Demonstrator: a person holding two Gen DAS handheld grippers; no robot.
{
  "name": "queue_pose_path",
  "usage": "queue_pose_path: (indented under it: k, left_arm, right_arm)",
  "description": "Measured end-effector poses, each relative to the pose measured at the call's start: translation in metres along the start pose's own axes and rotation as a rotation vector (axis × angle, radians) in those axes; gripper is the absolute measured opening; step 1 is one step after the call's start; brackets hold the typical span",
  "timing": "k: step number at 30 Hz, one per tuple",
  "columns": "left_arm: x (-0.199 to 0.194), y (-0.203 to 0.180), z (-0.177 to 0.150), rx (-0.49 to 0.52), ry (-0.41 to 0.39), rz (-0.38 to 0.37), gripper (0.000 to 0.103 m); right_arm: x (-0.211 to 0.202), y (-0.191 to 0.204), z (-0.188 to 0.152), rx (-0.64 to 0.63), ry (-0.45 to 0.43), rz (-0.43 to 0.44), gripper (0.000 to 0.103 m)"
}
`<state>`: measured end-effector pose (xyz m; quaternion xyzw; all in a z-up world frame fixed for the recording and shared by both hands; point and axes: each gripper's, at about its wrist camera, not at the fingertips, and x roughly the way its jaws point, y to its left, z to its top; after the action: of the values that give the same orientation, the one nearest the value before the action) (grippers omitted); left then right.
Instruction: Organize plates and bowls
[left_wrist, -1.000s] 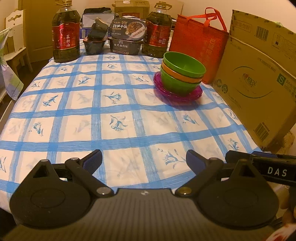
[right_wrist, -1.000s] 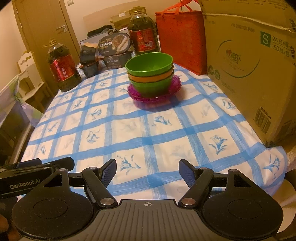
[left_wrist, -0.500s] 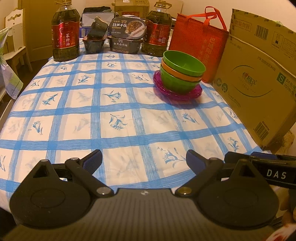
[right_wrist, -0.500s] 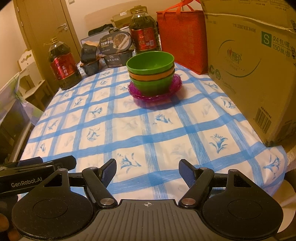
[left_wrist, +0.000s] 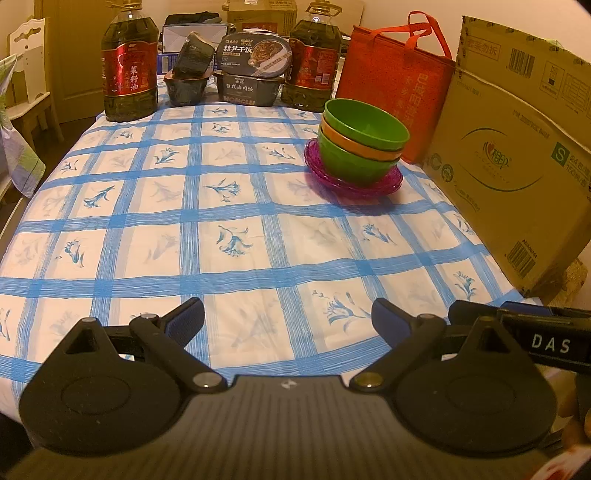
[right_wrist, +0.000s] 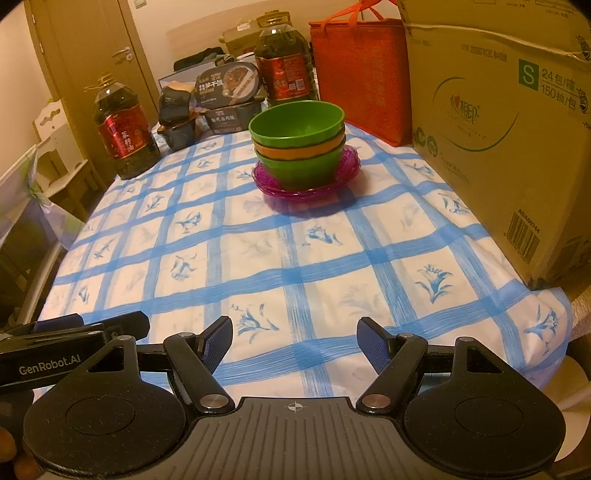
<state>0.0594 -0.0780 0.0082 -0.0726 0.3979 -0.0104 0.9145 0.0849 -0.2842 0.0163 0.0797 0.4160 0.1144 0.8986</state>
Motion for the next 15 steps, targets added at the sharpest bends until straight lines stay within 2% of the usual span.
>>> queue_pose_path:
  k: [15]
  left_arm:
    - [0.0003, 0.0002, -0.0005, -0.003, 0.002, -0.001, 0.096]
  right_arm:
    - [0.0, -0.0035, -0.0006, 0.001, 0.001, -0.003, 0.074]
